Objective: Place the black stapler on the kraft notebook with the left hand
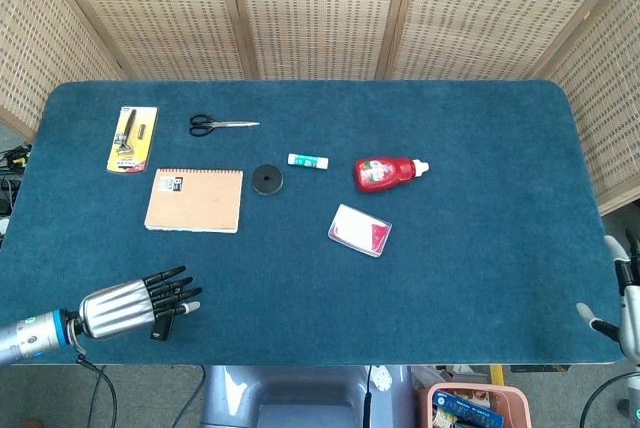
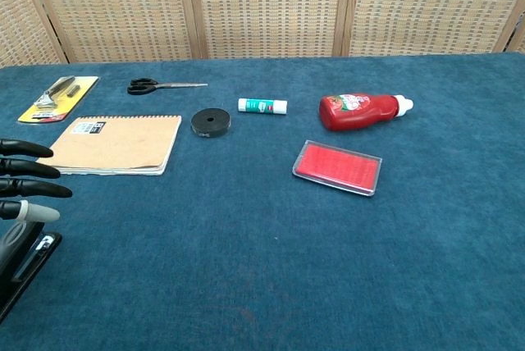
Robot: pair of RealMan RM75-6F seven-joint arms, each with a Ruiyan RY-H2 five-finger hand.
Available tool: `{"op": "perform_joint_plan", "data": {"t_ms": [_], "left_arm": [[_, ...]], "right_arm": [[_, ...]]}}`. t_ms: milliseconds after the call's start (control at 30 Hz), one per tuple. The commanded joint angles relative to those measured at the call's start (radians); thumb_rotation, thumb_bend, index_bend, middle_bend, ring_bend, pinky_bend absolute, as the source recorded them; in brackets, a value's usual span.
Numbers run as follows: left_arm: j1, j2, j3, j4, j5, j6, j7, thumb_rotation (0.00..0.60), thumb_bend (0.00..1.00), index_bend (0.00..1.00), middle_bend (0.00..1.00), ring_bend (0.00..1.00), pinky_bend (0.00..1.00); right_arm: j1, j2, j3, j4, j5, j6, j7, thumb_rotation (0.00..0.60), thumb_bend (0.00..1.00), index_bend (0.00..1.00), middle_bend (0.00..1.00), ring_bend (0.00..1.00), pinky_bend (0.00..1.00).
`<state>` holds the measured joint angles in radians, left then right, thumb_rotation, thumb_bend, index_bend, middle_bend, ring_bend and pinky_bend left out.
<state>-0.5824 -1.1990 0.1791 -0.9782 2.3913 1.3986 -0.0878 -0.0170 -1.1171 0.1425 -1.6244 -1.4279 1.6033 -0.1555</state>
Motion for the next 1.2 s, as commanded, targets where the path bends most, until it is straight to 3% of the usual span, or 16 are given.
{"op": "perform_joint_plan", "data": {"t_ms": [33, 267, 467, 567, 800, 933, 1200], "left_arm": [[-0.074, -0.114, 0.070, 0.212, 0.064, 0.096, -0.132, 0.600, 0.15, 0.00, 0.00, 0.00, 0.00], [-0.082, -0.192, 0.121, 0.325, 0.058, 0.111, -0.170, 0.600, 0.16, 0.01, 0.00, 0.00, 0.00], [-0.084, -0.272, 0.163, 0.391, 0.044, 0.124, -0.172, 0.600, 0.20, 0.12, 0.01, 0.00, 0.01], [-0.087, -0.307, 0.180, 0.421, 0.037, 0.132, -0.169, 0.600, 0.23, 0.31, 0.12, 0.02, 0.05], [-0.086, -0.359, 0.204, 0.495, 0.018, 0.165, -0.170, 0.600, 0.31, 0.68, 0.47, 0.30, 0.33], [-0.080, -0.381, 0.216, 0.548, 0.000, 0.199, -0.173, 0.600, 0.40, 0.78, 0.55, 0.39, 0.43], [-0.094, -0.384, 0.200, 0.560, -0.077, 0.253, -0.150, 0.600, 0.43, 0.83, 0.60, 0.44, 0.50]], "right_arm": [[0.004, 0.000, 0.006, 0.005, 0.013, -0.009, 0.005, 0.600, 0.00, 0.00, 0.00, 0.00, 0.00], [0.009, 0.003, 0.010, 0.014, 0.027, -0.022, 0.013, 0.600, 0.00, 0.00, 0.00, 0.00, 0.00], [0.008, 0.006, 0.010, 0.016, 0.028, -0.019, 0.023, 0.600, 0.00, 0.00, 0.00, 0.00, 0.00], [0.008, 0.008, 0.011, 0.017, 0.029, -0.018, 0.032, 0.600, 0.00, 0.00, 0.00, 0.00, 0.00], [0.005, 0.014, 0.012, 0.020, 0.034, -0.016, 0.048, 0.600, 0.00, 0.00, 0.00, 0.00, 0.00], [0.006, 0.015, 0.011, 0.020, 0.035, -0.020, 0.048, 0.600, 0.00, 0.00, 0.00, 0.00, 0.00], [0.010, 0.013, 0.005, 0.017, 0.034, -0.027, 0.042, 0.600, 0.00, 0.00, 0.00, 0.00, 0.00]]}}
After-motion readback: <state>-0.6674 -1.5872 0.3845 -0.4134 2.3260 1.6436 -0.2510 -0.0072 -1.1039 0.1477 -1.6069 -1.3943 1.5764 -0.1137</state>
